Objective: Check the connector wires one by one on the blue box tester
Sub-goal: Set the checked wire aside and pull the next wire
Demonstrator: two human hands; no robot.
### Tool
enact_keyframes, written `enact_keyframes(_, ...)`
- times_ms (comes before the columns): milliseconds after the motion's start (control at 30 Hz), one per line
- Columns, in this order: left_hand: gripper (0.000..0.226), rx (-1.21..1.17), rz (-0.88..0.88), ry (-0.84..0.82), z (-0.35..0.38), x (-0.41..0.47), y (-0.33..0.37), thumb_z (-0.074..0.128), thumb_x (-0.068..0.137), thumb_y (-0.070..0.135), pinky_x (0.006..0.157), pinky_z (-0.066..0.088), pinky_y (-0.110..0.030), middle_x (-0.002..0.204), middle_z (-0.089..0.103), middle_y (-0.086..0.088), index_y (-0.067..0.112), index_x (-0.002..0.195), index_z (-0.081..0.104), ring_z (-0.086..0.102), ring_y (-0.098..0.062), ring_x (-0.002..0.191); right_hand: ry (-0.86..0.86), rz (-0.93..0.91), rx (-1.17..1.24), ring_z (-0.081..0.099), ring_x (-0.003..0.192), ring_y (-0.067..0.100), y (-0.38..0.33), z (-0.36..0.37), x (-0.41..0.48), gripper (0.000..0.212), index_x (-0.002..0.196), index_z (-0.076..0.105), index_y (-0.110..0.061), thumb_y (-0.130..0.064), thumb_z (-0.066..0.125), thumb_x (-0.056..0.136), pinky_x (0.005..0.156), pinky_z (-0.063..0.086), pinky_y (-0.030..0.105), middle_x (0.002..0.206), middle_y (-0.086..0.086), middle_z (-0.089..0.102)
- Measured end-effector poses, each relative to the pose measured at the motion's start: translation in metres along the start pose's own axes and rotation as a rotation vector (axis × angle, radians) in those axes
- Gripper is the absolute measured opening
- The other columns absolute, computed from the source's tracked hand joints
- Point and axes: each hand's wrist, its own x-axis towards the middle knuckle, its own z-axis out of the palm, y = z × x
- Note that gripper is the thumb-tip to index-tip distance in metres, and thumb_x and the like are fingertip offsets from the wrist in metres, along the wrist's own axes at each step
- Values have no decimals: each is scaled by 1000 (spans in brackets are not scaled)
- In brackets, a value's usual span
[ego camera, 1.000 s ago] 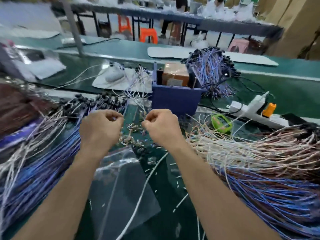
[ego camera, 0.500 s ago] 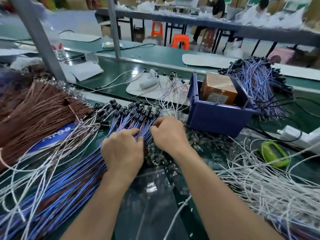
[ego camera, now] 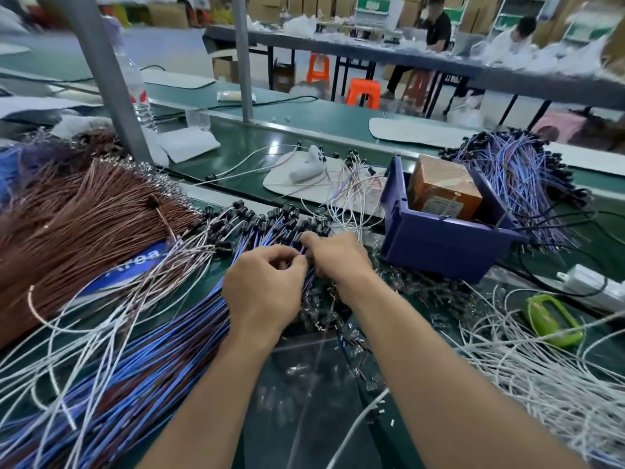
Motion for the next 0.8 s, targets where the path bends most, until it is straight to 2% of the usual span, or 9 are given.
enact_keyframes(67,3,-81,57,-77,-1,-2,1,80,77,35,54,45,-13,63,69,22,31,77,81,65,2,63,-65,28,156,60,54,22,-4,-5,1,25,75,75,-8,-33,72,77,57,51,32,71,10,69)
enact_keyframes(133,5,-76,108,-126,0,-6,2,83,78,32,60,50,-16,72,74,22,31,83,83,67,3,67,-4,-24,106,54,49,19,-4,-9,2,16,74,75,-7,-22,71,78,50,39,28,65,5,66)
enact_keyframes(233,16,-61,71,-81,-1,-4,2,78,88,36,74,51,-17,92,78,15,28,101,83,69,-4,82,185,-256,-141,57,54,21,0,-13,-4,34,55,65,-13,-30,64,84,53,37,30,49,-6,58)
enact_keyframes(367,32,78,11,-111,-2,5,-2,68,96,34,95,50,-31,116,77,2,26,126,73,68,-20,105,129,-375,-286,51,49,20,2,-20,-6,48,52,59,-11,-36,63,93,54,41,32,43,-4,51)
enact_keyframes(467,38,110,57,-137,-1,2,0,60,100,45,96,47,-33,126,73,-1,26,131,70,65,-24,116,131,-413,-226,48,47,17,2,-24,-4,48,52,58,-13,-36,65,93,54,42,32,43,-6,51)
enact_keyframes(567,36,82,85,-126,-1,1,2,60,98,53,85,49,-34,110,78,2,32,123,75,68,-23,103,65,-387,-267,53,51,15,3,-26,-10,38,57,68,-21,-35,67,93,57,43,33,50,-6,59)
enact_keyframes(667,32,-19,75,-135,-6,-1,6,66,92,57,76,53,-32,87,78,11,39,117,77,69,-16,85,-15,-274,235,64,62,17,3,-28,-23,27,70,78,-14,-20,67,95,65,56,39,69,6,74)
enact_keyframes(733,33,-79,87,-166,-8,-5,9,70,89,58,68,53,-31,72,72,16,44,119,74,67,-10,74,-65,-192,580,67,71,16,2,-34,-34,28,76,76,-10,-16,61,99,70,55,33,80,9,77)
enact_keyframes(800,30,-141,120,-253,-7,-12,12,73,88,53,56,51,-28,62,67,19,45,118,73,61,-3,58,-67,-180,756,70,80,18,3,-44,-46,31,79,73,-9,-15,54,104,76,55,33,89,11,78)
